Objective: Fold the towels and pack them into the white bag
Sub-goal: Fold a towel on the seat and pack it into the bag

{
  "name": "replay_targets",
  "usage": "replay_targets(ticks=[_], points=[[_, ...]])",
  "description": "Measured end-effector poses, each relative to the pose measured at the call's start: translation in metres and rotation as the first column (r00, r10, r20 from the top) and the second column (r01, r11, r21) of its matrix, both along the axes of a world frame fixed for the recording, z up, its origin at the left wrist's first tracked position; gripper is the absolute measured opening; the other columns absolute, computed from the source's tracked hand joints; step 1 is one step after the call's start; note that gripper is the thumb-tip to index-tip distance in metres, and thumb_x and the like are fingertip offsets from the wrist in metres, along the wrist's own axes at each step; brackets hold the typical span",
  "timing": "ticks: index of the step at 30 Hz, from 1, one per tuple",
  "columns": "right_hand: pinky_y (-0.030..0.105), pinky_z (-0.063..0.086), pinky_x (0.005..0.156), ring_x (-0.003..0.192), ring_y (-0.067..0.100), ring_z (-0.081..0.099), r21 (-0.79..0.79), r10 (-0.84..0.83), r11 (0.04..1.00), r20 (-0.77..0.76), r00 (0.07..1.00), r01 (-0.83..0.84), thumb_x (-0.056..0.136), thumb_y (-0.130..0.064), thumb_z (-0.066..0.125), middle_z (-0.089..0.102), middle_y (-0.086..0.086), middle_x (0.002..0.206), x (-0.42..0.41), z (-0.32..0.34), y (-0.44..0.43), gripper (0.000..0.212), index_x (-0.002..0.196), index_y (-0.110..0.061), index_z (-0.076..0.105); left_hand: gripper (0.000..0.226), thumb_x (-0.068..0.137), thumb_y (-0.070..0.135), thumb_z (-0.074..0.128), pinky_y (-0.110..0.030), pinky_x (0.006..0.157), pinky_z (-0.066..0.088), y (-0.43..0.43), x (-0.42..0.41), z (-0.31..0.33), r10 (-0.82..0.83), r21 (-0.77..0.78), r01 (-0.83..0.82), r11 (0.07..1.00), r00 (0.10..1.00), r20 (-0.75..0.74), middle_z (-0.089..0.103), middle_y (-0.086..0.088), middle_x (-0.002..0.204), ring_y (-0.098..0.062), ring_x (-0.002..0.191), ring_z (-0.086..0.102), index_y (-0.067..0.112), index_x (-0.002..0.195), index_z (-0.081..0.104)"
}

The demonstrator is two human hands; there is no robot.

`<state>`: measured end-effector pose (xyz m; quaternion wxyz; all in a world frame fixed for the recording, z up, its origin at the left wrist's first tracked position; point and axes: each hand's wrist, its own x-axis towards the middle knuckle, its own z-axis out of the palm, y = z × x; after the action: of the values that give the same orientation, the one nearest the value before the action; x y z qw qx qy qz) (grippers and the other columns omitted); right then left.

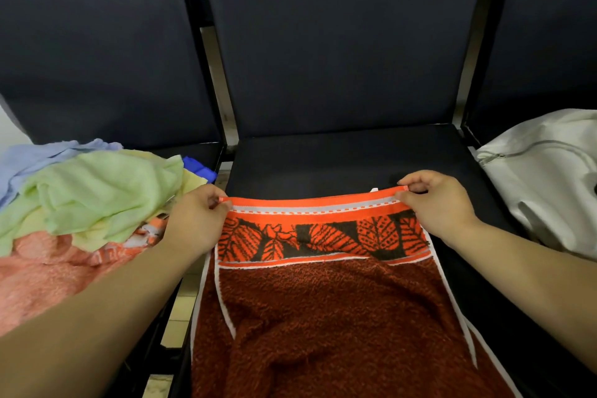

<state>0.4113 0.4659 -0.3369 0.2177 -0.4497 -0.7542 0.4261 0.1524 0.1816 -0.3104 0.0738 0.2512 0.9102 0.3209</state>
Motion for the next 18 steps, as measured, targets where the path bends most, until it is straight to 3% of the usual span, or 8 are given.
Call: replay_targets(ticks=[3,5,8,13,18], points=[[0.022,0.046,0.071,0.086,0.006,0.063,0.084,0.000,0.996,0.082,0.997,-0.007,0.089,-0.026,0.076,0.066,-0.008,0.097,-0.0009,-0.0001,-0.0023,0.017,0.105,-0.028,0.072,0.009,0.097,0.021,0.064,-0.030,0.067,0.045,0.0009,0.0007,-0.0008,-0.008,-0.008,0.007,1.000,1.000,-0.013,0.068,0.007,0.079,-0.013,0.075,0.064,0.022,0.088,0.065],[0.024,0.042,0.075,0.089,0.009,0.060,0.156,-0.017,0.988,0.128,0.992,-0.003,0.090,-0.025,0.075,0.064,-0.005,0.104,-0.0022,-0.0005,-0.0038,0.020,0.110,-0.026,0.072,0.005,0.097,0.022,0.065,-0.030,0.066,0.043,0.0014,0.0002,-0.0018,-0.009,-0.019,0.008,1.000,1.000,-0.025,0.066,0.008,0.079,-0.012,0.075,0.062,0.021,0.091,0.065],[0.024,0.041,0.079,0.090,0.011,0.058,0.194,-0.021,0.981,0.173,0.985,-0.013,0.089,-0.024,0.075,0.066,0.000,0.111,-0.0029,0.0005,-0.0036,0.025,0.114,-0.024,0.071,0.008,0.095,0.025,0.067,-0.035,0.079,0.049,0.0005,-0.0027,-0.0022,-0.011,-0.044,0.010,0.999,1.000,-0.020,0.065,0.007,0.085,-0.018,0.083,0.064,0.022,0.102,0.066],[0.021,0.039,0.068,0.088,0.009,0.057,0.173,0.031,0.982,0.254,0.967,-0.077,0.091,-0.022,0.073,0.063,-0.006,0.100,-0.0035,0.0043,-0.0017,0.022,0.113,-0.022,0.072,0.008,0.096,0.026,0.067,-0.040,0.088,0.052,0.0013,-0.0054,-0.0007,-0.006,-0.071,0.008,0.997,1.000,0.026,0.069,-0.001,0.094,-0.023,0.091,0.065,0.018,0.096,0.065],[0.015,0.038,0.064,0.086,0.005,0.059,0.148,0.055,0.985,0.220,0.974,-0.089,0.091,-0.024,0.074,0.062,-0.014,0.086,-0.0035,0.0061,-0.0029,0.006,0.097,-0.024,0.075,0.006,0.094,0.020,0.069,-0.033,0.073,0.045,-0.0005,-0.0049,0.0009,-0.008,-0.043,0.010,0.999,0.999,0.043,0.067,0.000,0.084,-0.021,0.083,0.064,0.019,0.092,0.063]])
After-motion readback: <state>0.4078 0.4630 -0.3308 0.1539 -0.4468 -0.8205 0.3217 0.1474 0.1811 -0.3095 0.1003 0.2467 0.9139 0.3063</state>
